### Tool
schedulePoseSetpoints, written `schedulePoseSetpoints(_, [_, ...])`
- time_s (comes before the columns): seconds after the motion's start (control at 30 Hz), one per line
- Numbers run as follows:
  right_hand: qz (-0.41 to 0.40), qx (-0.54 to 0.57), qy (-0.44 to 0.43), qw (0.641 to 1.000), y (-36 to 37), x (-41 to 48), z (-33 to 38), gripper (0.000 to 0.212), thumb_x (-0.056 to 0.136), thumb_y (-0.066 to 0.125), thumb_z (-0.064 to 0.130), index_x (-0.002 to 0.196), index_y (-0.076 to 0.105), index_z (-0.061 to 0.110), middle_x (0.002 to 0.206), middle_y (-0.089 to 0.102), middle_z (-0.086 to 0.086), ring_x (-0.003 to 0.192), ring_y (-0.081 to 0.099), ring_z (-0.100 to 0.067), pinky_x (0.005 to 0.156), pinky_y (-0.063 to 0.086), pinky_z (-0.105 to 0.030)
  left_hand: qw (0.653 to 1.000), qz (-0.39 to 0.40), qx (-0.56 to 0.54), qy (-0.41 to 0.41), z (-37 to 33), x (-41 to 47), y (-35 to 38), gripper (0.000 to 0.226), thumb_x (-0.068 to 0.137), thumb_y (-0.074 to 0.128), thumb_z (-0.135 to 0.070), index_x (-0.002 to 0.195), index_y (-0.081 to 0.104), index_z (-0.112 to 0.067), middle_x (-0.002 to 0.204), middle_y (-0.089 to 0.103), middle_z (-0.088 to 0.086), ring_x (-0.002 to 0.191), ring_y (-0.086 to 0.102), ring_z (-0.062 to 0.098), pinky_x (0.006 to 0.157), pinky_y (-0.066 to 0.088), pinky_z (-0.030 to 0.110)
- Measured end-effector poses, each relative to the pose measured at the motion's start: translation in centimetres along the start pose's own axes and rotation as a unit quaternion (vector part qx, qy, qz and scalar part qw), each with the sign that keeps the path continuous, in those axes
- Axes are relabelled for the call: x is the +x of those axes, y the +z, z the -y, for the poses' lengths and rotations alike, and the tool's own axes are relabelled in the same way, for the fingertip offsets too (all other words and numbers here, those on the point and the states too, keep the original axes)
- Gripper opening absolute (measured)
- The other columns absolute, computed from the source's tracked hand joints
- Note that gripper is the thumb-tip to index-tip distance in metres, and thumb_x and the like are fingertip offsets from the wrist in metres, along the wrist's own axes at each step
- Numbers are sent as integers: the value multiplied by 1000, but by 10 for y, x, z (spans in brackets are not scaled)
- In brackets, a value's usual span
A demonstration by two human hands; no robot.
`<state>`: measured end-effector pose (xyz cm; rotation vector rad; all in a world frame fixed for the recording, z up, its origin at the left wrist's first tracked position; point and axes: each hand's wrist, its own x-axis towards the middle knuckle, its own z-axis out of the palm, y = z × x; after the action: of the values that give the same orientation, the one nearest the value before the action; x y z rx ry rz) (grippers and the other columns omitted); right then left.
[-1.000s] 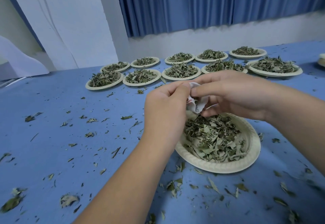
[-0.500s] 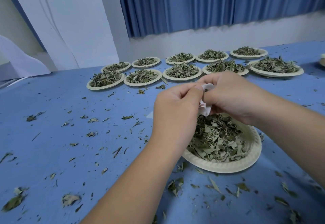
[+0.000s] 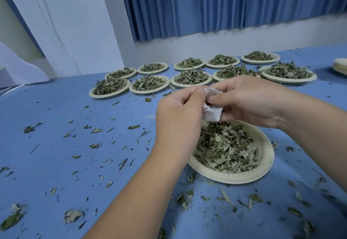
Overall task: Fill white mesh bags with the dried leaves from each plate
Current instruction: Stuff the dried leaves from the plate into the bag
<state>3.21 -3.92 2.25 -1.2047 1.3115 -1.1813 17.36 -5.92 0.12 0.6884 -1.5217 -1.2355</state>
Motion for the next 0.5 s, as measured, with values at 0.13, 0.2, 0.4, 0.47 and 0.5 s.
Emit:
schedulePoseSetpoints(0.13, [-59,-65,-23,996,6,4,-4,19,78,59,-9,95,67,-7,67,65,-7,57,61,-15,51,51,-22,1000,10,16,2,0,1,0,28,94,56,-11,77,77,-22,43,50,-16,35,43,-1,48,36,18])
schedulePoseSetpoints(0.2, [-91,-136,-41,986,14,8,-1,27,74,54,-10,74,73,9,59,63,-4,54,57,-15,50,46,-22,1000,16,3,-10,-1,0,-1,23,94,58,-11,82,76,-19,42,51,-14,34,44,0,49,37,20])
schedulePoseSetpoints(0.4, [-132,-280,-50,950,31,26,6,22,79,46,-2,76,67,5,63,53,-10,57,44,-17,48,33,-23,1000,-6,-24,-14,-1,5,-8,19,94,59,-8,85,74,-14,40,49,-13,31,47,2,45,43,18])
schedulePoseSetpoints(0.47, [-46,-181,-26,982,28,24,10,22,81,45,-5,90,65,-3,66,54,-10,59,49,-18,51,43,-21,999,-28,-18,-7,-1,8,-12,23,93,58,-8,79,75,-16,45,55,-12,34,49,3,42,37,13])
schedulePoseSetpoints(0.5, [0,-142,-14,990,26,22,12,22,83,45,-7,92,64,-1,65,55,-7,58,51,-16,52,45,-22,999,-36,-20,-4,-1,10,-15,28,93,57,-8,75,75,-18,51,61,-10,37,52,6,42,36,12])
